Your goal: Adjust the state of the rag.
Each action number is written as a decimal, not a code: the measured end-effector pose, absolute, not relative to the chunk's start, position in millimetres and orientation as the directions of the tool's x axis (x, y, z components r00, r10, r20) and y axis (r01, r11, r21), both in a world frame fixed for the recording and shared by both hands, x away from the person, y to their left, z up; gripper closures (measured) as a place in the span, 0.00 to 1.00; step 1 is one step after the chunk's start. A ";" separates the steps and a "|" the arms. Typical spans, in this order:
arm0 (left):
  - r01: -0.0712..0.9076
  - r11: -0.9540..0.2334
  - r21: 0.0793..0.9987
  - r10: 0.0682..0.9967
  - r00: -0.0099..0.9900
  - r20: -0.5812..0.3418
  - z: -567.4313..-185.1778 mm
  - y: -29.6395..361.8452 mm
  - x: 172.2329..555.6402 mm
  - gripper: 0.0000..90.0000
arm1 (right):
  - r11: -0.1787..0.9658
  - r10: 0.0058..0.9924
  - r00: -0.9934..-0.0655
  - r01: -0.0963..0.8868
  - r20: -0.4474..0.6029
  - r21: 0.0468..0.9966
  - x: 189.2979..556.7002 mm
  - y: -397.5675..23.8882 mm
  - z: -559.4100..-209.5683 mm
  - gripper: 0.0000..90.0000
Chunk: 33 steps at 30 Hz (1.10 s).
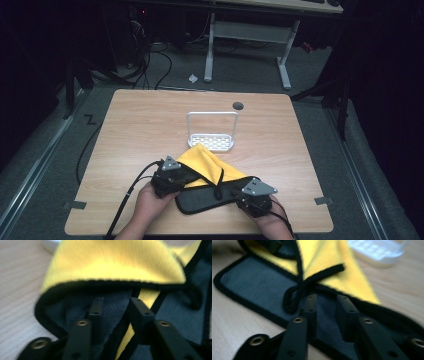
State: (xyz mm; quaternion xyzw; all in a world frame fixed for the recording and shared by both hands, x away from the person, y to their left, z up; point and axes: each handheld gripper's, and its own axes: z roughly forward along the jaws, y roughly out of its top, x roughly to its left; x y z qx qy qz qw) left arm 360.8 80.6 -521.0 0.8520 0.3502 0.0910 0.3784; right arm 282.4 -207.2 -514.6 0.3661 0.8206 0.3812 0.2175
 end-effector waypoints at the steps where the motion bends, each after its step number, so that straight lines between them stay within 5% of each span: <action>1: 0.508 -0.480 0.715 0.660 0.746 -0.087 -522.3 79.2 357.5 0.83 | 0.459 0.757 -0.648 0.442 -0.079 0.771 282.8 -203.8 -517.2 0.86; 5: 0.506 -0.487 0.712 0.645 0.758 -0.097 -521.2 76.3 347.9 0.88 | 0.499 0.738 -0.670 0.461 -0.080 0.734 284.2 -198.0 -523.8 0.92; 18: 0.493 -0.479 0.726 0.516 0.827 -0.221 -525.9 54.8 299.1 0.84 | 0.466 0.792 -0.606 0.529 -0.069 0.709 298.3 -220.3 -528.6 0.93; 33: 0.442 -0.399 0.804 0.534 0.824 -0.188 -490.5 63.2 306.7 0.54 | 0.379 0.837 -0.546 0.518 -0.045 0.767 302.3 -246.9 -516.8 0.91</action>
